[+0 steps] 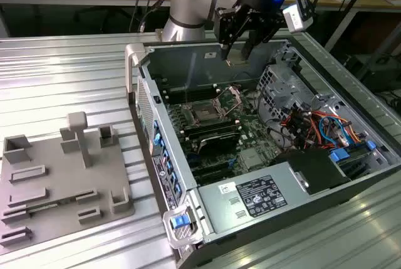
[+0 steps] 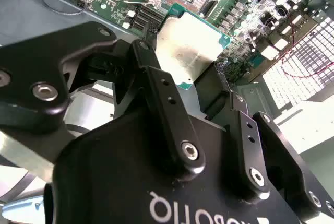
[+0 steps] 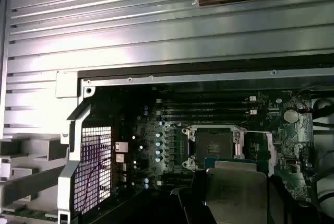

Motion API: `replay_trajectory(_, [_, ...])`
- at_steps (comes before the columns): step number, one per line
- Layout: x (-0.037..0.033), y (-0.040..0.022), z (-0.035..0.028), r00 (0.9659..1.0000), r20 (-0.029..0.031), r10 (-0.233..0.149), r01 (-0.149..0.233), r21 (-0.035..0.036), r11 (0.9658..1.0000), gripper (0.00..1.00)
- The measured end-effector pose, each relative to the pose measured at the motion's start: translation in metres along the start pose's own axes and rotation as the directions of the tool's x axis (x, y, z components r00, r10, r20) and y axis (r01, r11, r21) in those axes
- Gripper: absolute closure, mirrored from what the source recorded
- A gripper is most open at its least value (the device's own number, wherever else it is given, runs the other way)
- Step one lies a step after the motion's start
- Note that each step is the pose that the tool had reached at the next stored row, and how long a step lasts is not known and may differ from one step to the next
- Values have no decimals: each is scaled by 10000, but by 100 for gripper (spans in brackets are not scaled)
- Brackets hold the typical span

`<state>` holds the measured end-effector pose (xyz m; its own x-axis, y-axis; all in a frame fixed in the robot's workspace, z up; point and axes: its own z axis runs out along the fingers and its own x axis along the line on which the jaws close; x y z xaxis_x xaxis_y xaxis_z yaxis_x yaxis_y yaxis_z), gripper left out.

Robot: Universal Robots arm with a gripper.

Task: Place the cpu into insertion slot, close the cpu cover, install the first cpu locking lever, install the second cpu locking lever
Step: 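Place the cpu into insertion slot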

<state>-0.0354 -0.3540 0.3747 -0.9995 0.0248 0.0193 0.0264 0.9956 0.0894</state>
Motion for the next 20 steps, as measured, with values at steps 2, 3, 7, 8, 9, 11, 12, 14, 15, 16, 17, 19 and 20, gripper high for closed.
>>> replay_trajectory(2, [0, 0, 0, 10000, 0, 0, 0, 1, 10000, 45])
replay_trajectory(3, [0, 0, 0, 10000, 0, 5, -5, 0, 10000, 45])
replay_trajectory(7, [0, 0, 0, 10000, 2, 24, -24, 0, 10000, 45])
replay_trajectory(8, [0, 0, 0, 10000, 4, 46, -46, 0, 10000, 45])
replay_trajectory(9, [0, 0, 0, 10000, 6, 64, -64, -1, 10000, 45])
replay_trajectory(11, [0, 0, 0, 10000, 7, 85, -85, -1, 10000, 45])
replay_trajectory(12, [0, 0, 0, 9999, 9, 109, -109, -2, 9999, 45])
replay_trajectory(14, [0, 0, 0, 9999, 12, 136, -136, -2, 9999, 45])
replay_trajectory(15, [0, 0, 0, 9999, 14, 153, -153, -2, 9999, 45])
replay_trajectory(16, [0, 0, 0, 9999, 15, 167, -167, -3, 9999, 45])
replay_trajectory(17, [0, 0, 0, 9998, 17, 186, -186, -3, 9998, 45])
replay_trajectory(19, [0, 0, 0, 9998, 19, 222, -222, -4, 9998, 45])
replay_trajectory(20, [0, 0, 0, 9997, 22, 247, -247, -4, 9997, 45])
